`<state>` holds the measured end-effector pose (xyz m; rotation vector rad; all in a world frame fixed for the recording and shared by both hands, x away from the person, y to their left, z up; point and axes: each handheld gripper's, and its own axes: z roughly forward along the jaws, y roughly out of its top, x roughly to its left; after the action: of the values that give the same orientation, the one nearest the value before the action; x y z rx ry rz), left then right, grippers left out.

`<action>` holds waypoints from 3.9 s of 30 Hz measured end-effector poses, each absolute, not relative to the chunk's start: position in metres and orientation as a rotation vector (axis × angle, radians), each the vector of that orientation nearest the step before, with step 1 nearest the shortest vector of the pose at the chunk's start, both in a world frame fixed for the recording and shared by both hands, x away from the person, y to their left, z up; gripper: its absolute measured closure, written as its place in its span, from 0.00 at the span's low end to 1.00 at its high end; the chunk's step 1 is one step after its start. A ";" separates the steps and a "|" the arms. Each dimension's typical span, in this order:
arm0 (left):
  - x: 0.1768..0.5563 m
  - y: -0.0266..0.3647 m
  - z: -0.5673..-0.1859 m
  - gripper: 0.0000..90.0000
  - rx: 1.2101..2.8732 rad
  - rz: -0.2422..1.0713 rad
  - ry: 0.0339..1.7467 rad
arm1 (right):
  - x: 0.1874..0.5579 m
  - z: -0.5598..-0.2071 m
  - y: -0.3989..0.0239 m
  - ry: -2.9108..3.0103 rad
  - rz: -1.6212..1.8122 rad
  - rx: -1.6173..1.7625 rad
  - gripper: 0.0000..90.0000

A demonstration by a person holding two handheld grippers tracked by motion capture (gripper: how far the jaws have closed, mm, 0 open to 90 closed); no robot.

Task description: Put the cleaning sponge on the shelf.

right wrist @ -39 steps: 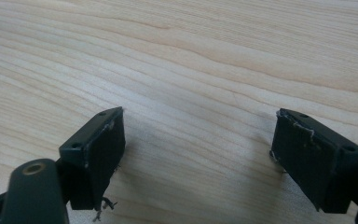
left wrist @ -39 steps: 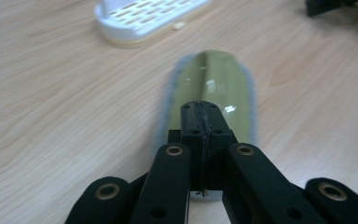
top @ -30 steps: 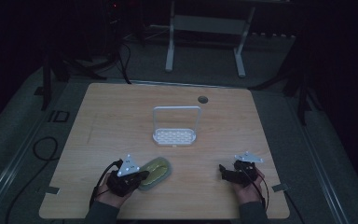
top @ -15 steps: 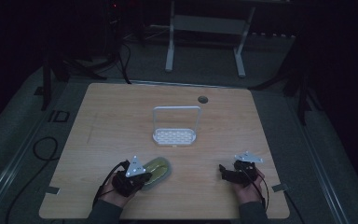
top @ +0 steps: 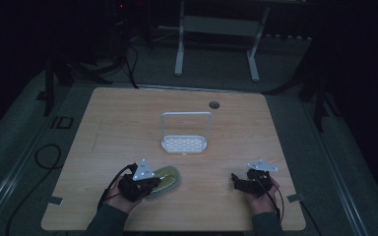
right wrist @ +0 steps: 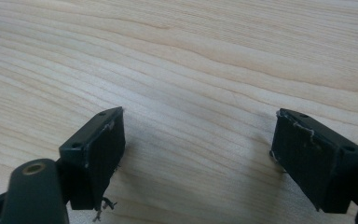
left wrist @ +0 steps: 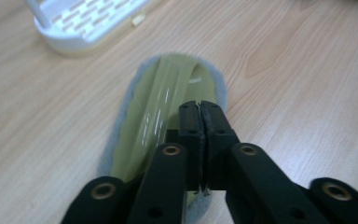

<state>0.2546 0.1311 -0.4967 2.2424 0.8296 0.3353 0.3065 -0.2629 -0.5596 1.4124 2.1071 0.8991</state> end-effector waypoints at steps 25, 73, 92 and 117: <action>0.289 0.120 -0.467 0.66 2.382 0.287 0.797 | 0.307 -0.560 -0.263 2.106 0.900 1.412 0.19; 0.322 0.100 -0.471 0.63 2.631 0.135 0.791 | 0.307 -0.560 -0.263 2.106 0.900 1.412 0.19; 0.327 0.096 -0.473 0.63 2.704 0.090 0.788 | 0.307 -0.560 -0.263 2.106 0.900 1.412 0.19; 0.334 0.082 -0.474 0.73 2.831 -0.007 0.779 | 0.307 -0.560 -0.263 2.104 0.901 1.415 0.19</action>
<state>0.3342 0.0824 -0.4741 2.8312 0.7794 -0.0071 0.3066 -0.2628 -0.5597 1.4146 2.1039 0.9009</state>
